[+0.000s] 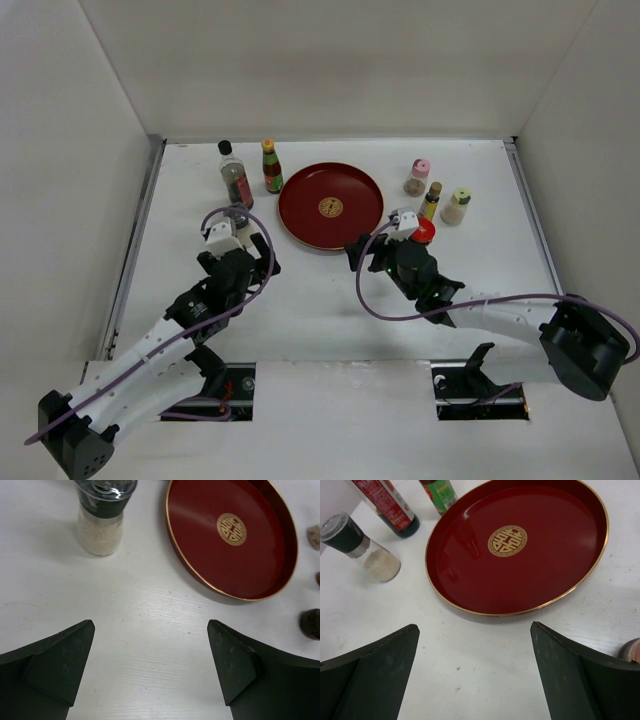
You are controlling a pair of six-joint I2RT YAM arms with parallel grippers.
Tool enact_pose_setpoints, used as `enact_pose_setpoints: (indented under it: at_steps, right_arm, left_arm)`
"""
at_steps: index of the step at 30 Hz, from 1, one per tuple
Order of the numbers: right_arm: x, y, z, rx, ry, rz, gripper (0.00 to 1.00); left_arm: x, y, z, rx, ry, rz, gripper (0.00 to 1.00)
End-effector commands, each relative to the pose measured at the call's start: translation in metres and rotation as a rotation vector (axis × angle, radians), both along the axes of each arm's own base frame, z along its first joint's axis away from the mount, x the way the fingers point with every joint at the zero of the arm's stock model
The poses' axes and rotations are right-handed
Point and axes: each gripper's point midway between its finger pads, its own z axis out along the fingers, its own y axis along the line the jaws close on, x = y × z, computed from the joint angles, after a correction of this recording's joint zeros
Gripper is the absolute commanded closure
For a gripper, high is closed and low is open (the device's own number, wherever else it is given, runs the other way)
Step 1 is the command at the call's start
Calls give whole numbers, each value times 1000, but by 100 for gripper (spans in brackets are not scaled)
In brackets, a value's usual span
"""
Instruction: Organize the condiment bottles
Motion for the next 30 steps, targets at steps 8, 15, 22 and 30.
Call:
enact_pose_setpoints:
  at_steps: [8,15,22,30]
  right_arm:
    - [1,12,36,90,-98,38,0]
    - [-8,9,43,111,-108,60,78]
    - [-5,5,43,119,-110,47,30]
    - [-4,17,36,92,-99,76,9]
  left_arm:
    - [20,30,28,62,-90,143,0]
    - [38,48,64,129,-195,224,0]
    - [70,57,63,190,-134,247,40]
    - [112,50,37,252,-25,237,9]
